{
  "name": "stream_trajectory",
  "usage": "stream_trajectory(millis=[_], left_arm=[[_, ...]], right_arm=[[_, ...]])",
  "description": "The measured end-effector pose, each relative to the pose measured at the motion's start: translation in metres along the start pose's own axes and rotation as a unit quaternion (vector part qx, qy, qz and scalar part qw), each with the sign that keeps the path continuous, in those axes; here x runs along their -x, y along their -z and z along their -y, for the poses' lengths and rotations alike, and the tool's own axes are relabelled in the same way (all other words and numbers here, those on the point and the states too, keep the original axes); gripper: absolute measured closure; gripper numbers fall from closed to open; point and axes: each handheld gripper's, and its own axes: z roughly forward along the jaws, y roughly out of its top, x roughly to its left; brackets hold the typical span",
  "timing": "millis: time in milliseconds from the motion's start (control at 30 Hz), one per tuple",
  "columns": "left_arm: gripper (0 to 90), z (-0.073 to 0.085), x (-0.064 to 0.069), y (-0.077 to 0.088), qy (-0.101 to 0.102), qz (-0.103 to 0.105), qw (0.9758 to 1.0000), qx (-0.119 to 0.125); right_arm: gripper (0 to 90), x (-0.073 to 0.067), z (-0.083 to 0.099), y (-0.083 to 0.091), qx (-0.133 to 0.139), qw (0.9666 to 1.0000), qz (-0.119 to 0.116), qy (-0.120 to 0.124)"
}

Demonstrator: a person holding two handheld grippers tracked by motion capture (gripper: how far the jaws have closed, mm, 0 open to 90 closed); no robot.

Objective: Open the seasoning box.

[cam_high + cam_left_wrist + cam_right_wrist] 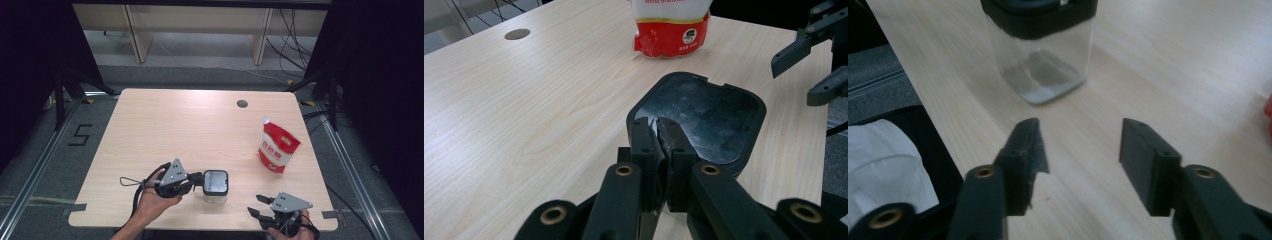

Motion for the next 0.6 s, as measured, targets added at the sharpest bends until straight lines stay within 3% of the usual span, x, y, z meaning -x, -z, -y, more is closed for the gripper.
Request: stream_trajectory(millis=[33, 100, 233, 333, 400, 567, 600], left_arm=[[85.3, 0.000, 0.000, 0.000, 0.000, 0.000, 1.0000, 0.001], [85.0, 0.000, -0.001, 0.001, 0.000, 0.004, 1.0000, -0.003], [84.6, 0.000, -0.001, 0.000, -0.001, 0.002, 1.0000, -0.001], [84.4, 0.001, 0.000, 0.000, 0.005, 0.002, 1.0000, 0.001], [84.3, 0.001, -0.001, 0.000, -0.002, 0.001, 1.0000, 0.001], [84.3, 0.001, 0.000, 0.000, 0.002, -0.002, 1.0000, 0.001], [84.1, 0.001, 0.000, 0.000, -0.002, 0.000, 1.0000, 0.001]], right_arm=[[54.2, 0.000, 0.000, 0.000, 0.000, 1.0000, 0.000, 0.000], [65.8, 0.000, -0.007, 0.000, 0.028, 0.9992, -0.002, 0.027], [76.1, 0.003, -0.016, -0.002, 0.056, 0.9976, -0.002, 0.040], [80.3, 0.008, -0.020, -0.010, 0.068, 0.9969, -0.013, 0.038], [83.9, 0.009, -0.024, -0.014, 0.075, 0.9964, -0.020, 0.032], [88.9, 0.013, -0.033, -0.024, 0.105, 0.9929, -0.041, 0.040], [89.3, 0.012, -0.035, -0.027, 0.112, 0.9925, -0.041, 0.029]])
